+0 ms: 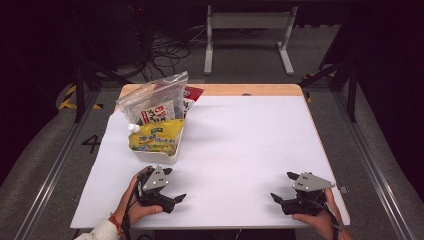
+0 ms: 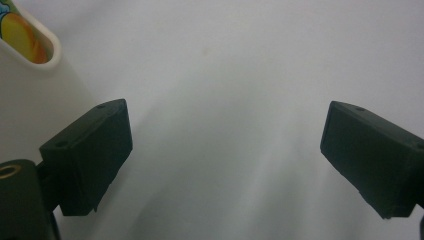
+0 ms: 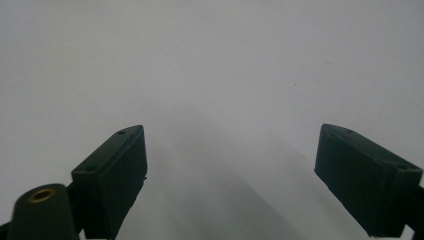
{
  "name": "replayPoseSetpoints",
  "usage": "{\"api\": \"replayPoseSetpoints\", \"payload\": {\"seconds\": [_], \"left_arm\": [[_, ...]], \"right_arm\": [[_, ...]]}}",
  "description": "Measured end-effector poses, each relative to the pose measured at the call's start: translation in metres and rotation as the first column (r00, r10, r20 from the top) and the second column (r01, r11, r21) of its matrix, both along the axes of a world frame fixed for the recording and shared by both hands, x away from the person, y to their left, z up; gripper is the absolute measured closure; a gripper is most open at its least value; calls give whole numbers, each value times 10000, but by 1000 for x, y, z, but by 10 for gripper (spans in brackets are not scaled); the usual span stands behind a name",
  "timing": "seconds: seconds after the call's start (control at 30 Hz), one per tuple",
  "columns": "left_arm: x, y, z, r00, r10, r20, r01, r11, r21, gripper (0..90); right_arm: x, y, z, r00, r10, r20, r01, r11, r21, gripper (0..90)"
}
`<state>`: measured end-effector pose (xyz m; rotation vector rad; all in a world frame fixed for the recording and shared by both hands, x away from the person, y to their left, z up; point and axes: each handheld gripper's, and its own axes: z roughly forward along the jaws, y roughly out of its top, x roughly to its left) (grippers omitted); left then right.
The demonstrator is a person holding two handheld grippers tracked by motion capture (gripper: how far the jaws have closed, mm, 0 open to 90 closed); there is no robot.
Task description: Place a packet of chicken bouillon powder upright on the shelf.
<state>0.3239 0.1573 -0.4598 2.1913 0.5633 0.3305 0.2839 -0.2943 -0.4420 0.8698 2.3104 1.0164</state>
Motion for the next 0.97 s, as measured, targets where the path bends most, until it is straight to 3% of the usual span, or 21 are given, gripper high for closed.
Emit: {"api": "replayPoseSetpoints", "payload": {"seconds": [0.97], "left_arm": [[1,3,2,9999,-142,-15,142,9999,-66,77]], "right_arm": [[1,-3,2,9993,-352,133,350,9992,195,121]]}}
